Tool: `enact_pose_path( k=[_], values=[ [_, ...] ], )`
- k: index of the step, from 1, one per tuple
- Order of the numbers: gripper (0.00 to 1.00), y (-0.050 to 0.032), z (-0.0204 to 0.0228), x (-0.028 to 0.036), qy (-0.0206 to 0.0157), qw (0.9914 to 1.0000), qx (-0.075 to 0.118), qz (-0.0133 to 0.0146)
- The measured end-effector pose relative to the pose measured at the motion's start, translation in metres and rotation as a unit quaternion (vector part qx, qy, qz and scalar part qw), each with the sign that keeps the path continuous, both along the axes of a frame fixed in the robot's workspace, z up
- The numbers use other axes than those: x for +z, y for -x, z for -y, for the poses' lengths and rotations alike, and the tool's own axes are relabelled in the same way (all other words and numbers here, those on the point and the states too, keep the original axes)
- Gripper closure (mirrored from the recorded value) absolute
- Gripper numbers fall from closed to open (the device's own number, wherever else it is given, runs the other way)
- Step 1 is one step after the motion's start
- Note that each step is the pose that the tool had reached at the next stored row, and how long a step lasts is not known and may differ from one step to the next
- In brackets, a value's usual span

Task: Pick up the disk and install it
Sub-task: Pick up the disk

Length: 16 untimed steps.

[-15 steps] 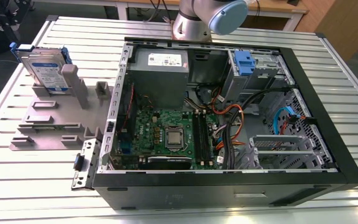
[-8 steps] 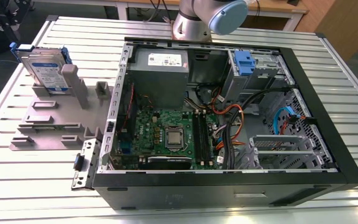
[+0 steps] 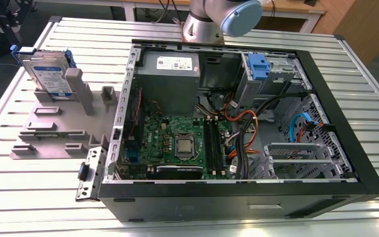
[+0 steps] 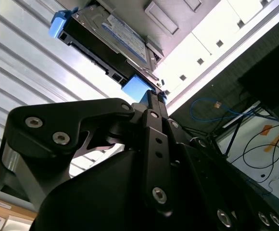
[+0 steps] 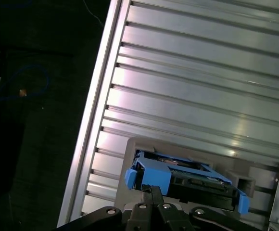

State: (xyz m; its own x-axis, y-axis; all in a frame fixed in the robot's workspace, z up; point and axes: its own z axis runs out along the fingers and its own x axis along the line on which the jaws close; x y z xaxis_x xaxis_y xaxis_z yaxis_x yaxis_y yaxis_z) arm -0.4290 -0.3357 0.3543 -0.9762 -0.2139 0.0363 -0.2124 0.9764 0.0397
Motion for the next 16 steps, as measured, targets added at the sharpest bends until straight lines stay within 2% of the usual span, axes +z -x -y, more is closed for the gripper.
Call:
enact_pose_path(
  k=[4, 8, 11, 16],
  values=[
    [0.89, 0.0000, 0.0000, 0.0000, 0.0000, 0.99982, 0.019, 0.0000],
    [0.89, 0.0000, 0.0000, -0.0002, 0.0000, 0.99849, 0.055, 0.0000],
    [0.89, 0.0000, 0.0000, -0.0003, 0.0000, 0.99665, 0.082, 0.0000],
    [0.89, 0.0000, 0.0000, -0.0004, 0.0000, 0.99267, 0.121, 0.0000]
  ],
)
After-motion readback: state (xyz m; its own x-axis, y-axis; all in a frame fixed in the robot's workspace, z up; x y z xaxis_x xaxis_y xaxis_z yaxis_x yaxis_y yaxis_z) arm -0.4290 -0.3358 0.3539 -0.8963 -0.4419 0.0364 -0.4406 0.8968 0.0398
